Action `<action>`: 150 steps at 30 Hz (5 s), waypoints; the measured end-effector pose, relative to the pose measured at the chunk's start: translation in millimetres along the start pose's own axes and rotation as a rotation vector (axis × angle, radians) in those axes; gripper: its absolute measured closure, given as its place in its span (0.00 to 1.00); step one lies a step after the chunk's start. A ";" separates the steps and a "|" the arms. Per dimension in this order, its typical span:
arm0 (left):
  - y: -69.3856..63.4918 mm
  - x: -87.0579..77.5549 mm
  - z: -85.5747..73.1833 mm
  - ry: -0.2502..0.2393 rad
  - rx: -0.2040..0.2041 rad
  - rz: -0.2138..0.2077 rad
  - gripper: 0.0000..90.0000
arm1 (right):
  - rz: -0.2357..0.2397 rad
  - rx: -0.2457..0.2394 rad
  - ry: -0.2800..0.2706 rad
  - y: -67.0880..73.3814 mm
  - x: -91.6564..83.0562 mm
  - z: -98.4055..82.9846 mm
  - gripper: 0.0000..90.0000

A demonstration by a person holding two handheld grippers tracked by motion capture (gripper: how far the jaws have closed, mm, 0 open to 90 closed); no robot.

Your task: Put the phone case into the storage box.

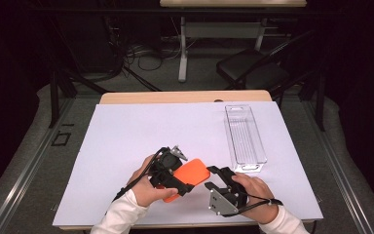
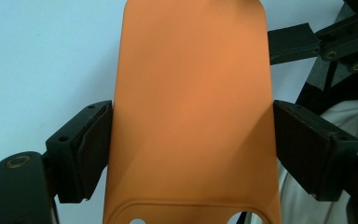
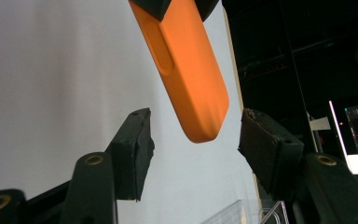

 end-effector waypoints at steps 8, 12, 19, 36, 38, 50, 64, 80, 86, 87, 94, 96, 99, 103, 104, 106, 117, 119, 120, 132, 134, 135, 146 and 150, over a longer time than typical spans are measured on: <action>-3.4 5.2 2.1 0.016 0.001 -0.019 0.18 | -0.010 -0.025 -0.012 2.3 1.1 0.4 0.50; -6.0 6.8 6.2 0.029 0.005 -0.034 0.18 | -0.010 -0.033 0.001 2.0 1.4 -1.5 0.50; -11.5 7.5 17.4 0.022 0.020 -0.050 0.18 | -0.022 -0.040 -0.008 3.5 2.3 -3.9 0.52; -21.8 13.2 20.3 0.033 0.028 -0.077 0.18 | -0.058 -0.128 0.006 6.8 0.1 -4.3 0.64; -22.9 13.7 20.1 0.034 0.026 -0.080 0.18 | -0.060 -0.147 0.001 7.6 1.0 -3.7 0.66; -24.6 15.2 20.0 0.038 0.024 -0.093 0.18 | -0.085 -0.214 0.026 9.6 2.5 -4.0 0.76; -25.3 15.6 19.6 0.039 0.025 -0.098 0.18 | -0.100 -0.246 0.028 10.9 6.7 -3.8 0.79; -23.2 15.8 19.5 0.036 -0.008 -0.123 0.18 | -0.115 -0.270 0.022 13.1 8.0 -4.0 0.86; -21.4 15.4 21.1 0.037 -0.021 -0.131 0.18 | -0.123 -0.272 0.027 13.3 9.0 -4.7 0.88; -20.9 15.3 21.3 0.037 -0.024 -0.133 0.18 | -0.124 -0.274 0.027 12.9 9.1 -4.8 0.89; -18.1 15.4 22.1 0.036 -0.049 -0.158 0.18 | -0.134 -0.283 0.031 11.7 9.7 -5.3 0.92; -17.4 15.1 22.5 0.035 -0.056 -0.165 0.18 | -0.143 -0.293 0.031 11.4 9.8 -5.0 0.93; -17.1 15.1 23.2 0.044 -0.057 -0.166 0.18 | -0.148 -0.307 0.032 10.9 9.9 -4.8 0.93; -16.5 15.0 24.2 0.050 -0.067 -0.173 0.18 | -0.153 -0.315 0.033 10.6 9.9 -4.9 0.94; -16.4 15.1 24.5 0.047 -0.075 -0.180 0.18 | -0.155 -0.318 0.033 10.0 9.7 -5.0 0.94; -15.8 15.0 24.5 0.046 -0.078 -0.189 0.18 | -0.157 -0.315 0.032 9.6 9.4 -4.9 0.95; -14.5 15.0 23.5 0.039 -0.095 -0.217 0.17 | -0.173 -0.321 0.030 8.6 7.6 -4.6 0.96; -14.3 15.1 23.1 0.037 -0.098 -0.219 0.17 | -0.173 -0.310 0.026 9.4 8.1 -4.6 0.96; -14.3 15.1 22.9 0.035 -0.099 -0.219 0.17 | -0.173 -0.310 0.027 9.4 8.1 -4.6 0.96; -14.8 15.4 21.9 0.000 -0.097 -0.217 0.17 | -0.175 -0.319 0.031 8.1 7.5 -5.5 0.96; -15.1 15.6 21.7 -0.006 -0.104 -0.221 0.17 | -0.175 -0.314 0.032 8.4 7.0 -5.9 0.96; -15.1 15.5 21.6 -0.007 -0.105 -0.223 0.17 | -0.176 -0.316 0.033 8.4 6.8 -6.0 0.96; -12.2 14.1 21.4 -0.024 -0.147 -0.238 0.14 | -0.169 -0.321 0.028 9.2 6.6 -5.4 0.96; -9.7 11.9 20.8 -0.032 -0.158 -0.247 0.12 | -0.168 -0.327 0.033 10.1 6.6 -5.3 0.96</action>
Point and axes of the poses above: each handheld gripper's, and its own axes: x roughly forward along the jaws, z roughly out of its top, y roughly to its left, the point moved 5 cm from there along x, roughly forward along the jaws, and after that the axes turned 1 degree about -y, right-handed, at the moved point
